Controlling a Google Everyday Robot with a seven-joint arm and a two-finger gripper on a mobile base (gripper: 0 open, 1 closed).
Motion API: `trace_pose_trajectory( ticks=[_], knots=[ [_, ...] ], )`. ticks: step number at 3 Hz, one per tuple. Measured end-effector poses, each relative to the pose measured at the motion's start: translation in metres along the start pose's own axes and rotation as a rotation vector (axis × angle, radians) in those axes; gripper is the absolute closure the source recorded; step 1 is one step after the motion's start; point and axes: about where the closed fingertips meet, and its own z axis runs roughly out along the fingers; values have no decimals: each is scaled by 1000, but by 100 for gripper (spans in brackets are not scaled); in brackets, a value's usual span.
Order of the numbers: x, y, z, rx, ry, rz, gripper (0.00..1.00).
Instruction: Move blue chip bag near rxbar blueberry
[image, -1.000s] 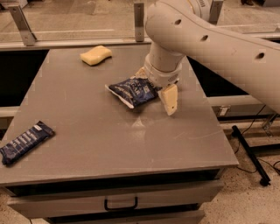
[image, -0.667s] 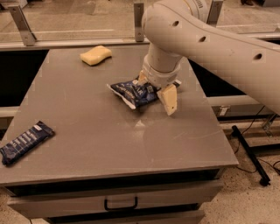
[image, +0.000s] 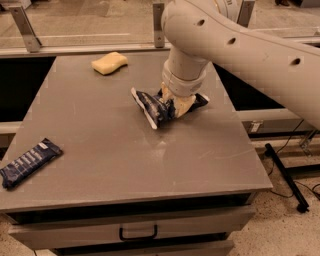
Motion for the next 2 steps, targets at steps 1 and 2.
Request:
trace_pose_trajectory(
  ticks=[1, 2],
  knots=[
    [2, 5, -13, 18, 2, 1, 100],
    [7, 4, -37, 75, 17, 14, 100]
  ],
)
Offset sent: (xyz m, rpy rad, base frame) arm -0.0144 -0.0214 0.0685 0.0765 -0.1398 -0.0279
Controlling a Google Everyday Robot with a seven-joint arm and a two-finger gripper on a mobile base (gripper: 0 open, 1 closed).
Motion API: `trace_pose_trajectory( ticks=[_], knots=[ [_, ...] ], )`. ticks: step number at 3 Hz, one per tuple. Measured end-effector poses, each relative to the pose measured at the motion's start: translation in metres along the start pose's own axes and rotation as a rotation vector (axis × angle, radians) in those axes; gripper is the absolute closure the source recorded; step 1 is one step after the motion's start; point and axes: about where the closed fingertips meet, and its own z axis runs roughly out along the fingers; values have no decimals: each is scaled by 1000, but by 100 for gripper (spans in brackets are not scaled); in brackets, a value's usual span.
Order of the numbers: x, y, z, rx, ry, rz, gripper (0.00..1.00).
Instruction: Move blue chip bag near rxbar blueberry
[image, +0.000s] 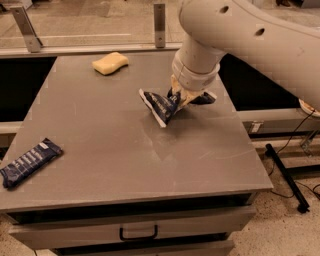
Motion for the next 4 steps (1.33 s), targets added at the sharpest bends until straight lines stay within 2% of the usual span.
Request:
trace_pose_trajectory(
  ticks=[1, 2, 3, 4],
  knots=[
    [1, -4, -25, 62, 22, 2, 100],
    [-8, -7, -30, 93, -13, -9, 100],
    [-29, -11, -33, 137, -96, -27, 100],
    [-69, -20, -36, 187, -207, -83, 100]
  ],
)
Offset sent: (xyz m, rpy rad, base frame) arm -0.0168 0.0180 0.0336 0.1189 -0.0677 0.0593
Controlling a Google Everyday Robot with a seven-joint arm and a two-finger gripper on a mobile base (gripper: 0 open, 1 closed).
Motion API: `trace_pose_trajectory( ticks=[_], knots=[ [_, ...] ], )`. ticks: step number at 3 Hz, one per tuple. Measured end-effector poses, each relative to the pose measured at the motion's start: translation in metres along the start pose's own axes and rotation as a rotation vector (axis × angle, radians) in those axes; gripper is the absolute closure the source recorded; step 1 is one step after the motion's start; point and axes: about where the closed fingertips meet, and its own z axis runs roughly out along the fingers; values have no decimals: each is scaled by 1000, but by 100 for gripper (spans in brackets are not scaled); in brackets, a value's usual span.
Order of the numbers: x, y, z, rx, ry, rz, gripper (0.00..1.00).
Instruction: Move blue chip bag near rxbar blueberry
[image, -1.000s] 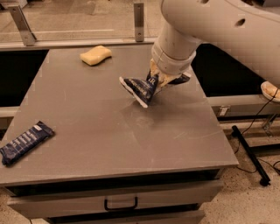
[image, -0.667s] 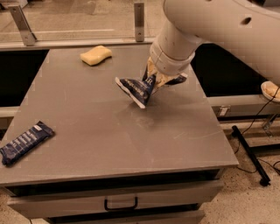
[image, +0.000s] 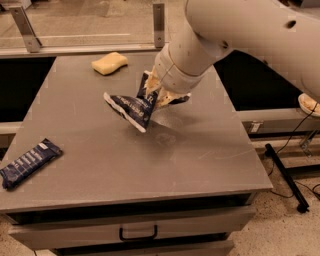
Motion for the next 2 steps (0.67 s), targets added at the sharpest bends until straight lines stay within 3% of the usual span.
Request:
trace_pose_trajectory(
  ticks=[1, 2],
  knots=[
    [-41, -15, 17, 36, -95, -63, 100],
    [-41, -15, 17, 36, -95, -63, 100]
  ],
)
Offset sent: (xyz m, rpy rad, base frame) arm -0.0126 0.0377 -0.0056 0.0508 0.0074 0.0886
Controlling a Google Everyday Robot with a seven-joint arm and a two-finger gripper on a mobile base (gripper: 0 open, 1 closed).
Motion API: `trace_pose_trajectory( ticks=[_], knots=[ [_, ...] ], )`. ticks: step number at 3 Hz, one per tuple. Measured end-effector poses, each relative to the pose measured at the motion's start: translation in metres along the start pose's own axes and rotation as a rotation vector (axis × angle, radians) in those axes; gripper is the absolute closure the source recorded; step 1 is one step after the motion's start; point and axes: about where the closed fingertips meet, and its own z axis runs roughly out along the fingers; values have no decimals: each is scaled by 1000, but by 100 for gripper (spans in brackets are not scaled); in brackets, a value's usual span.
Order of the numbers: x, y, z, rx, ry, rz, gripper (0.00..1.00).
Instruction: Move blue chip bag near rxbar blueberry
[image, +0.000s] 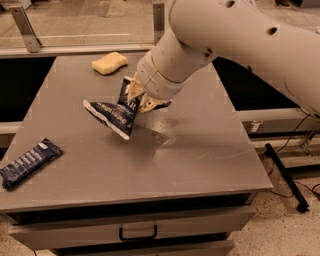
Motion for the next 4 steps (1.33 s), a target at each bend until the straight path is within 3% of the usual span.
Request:
trace_pose_trajectory(
  ticks=[1, 2, 3, 4],
  knots=[
    [-9, -24, 16, 14, -46, -76, 100],
    [-30, -63, 34, 46, -112, -201, 100],
    [-58, -78, 46, 85, -192, -308, 100],
    [-92, -79, 48, 122, -271, -420, 100]
  ],
)
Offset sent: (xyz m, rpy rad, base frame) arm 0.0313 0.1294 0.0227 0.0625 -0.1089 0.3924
